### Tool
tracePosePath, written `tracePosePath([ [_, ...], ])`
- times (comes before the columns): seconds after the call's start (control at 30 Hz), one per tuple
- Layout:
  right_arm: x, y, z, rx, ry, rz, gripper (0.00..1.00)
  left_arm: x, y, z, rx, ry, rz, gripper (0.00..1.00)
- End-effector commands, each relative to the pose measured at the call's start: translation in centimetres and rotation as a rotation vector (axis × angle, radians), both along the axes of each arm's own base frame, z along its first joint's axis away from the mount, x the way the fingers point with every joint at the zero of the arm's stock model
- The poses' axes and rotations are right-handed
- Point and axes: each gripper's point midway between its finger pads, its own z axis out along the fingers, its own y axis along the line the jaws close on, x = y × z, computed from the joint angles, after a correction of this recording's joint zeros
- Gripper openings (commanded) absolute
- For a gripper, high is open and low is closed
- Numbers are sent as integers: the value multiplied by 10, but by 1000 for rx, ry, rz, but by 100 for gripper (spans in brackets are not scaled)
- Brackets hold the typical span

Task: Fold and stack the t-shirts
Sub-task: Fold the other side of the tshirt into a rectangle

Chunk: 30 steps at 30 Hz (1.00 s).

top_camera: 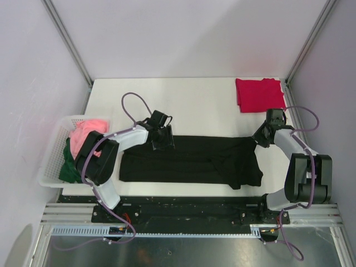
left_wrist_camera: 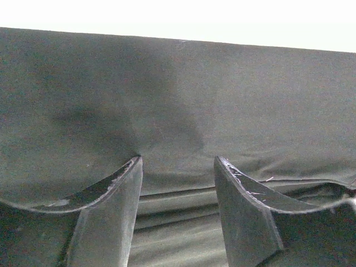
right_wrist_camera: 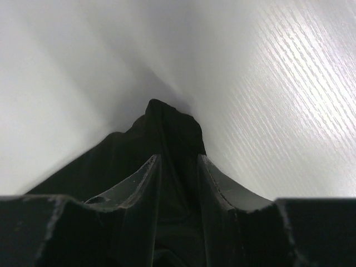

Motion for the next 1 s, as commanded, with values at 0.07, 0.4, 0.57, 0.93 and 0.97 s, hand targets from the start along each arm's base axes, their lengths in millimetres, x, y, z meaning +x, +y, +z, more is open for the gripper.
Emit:
tracePosePath([
  [0.07, -14, 7, 47, -12, -63, 42, 38, 9, -36, 66, -7, -199, -199, 62],
  [0.4, -64, 17, 91, 34, -142, 39, 38, -50, -193, 93, -53, -323, -648, 61],
  [0.57, -84, 17, 108, 36, -186, 27, 38, -67, -240, 79, -60, -324, -756, 60],
  [0.93, -105, 19, 120, 39, -232, 28, 38, -68, -271, 62, 4, -358, -775, 60],
  [0.97, -106, 19, 120, 38, -233, 29, 38, -67, -272, 63, 10, -366, -769, 60],
])
